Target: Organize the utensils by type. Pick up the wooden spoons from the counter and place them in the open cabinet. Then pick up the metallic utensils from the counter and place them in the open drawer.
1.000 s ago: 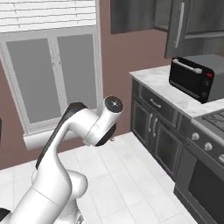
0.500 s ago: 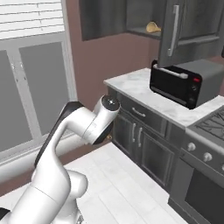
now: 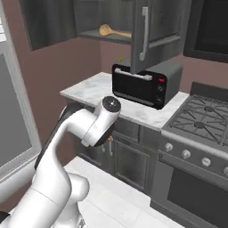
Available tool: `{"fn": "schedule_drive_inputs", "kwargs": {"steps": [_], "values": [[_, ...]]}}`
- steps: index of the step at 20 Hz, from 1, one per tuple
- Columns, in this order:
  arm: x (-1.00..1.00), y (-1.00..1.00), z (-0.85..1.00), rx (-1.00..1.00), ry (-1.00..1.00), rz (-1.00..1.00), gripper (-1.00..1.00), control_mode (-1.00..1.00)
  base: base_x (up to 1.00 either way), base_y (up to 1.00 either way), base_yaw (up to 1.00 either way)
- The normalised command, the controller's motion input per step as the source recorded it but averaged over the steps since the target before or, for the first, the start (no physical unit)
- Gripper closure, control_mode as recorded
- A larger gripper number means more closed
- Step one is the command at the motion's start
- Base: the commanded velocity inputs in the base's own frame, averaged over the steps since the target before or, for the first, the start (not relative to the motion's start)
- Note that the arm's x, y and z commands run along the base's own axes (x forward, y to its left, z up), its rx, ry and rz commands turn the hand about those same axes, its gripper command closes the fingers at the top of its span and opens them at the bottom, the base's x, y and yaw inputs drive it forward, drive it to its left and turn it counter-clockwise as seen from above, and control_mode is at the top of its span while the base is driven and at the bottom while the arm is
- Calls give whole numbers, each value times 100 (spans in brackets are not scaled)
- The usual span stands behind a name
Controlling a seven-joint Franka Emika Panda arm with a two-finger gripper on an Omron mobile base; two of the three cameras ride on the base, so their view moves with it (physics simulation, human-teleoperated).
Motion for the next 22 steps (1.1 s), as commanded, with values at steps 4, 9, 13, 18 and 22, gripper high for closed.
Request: {"fn": "schedule_drive_inputs", "kwargs": {"steps": [4,9,13,18,22], "values": [[0,0,0,0,0,0,100,100,58,47,-55],[0,0,0,0,0,0,100,100,53,53,-44],[0,0,0,0,0,0,100,100,46,74,-32],[0,0,0,0,0,0,100,100,56,55,-2],[0,0,0,0,0,0,100,100,72,40,0]]}}
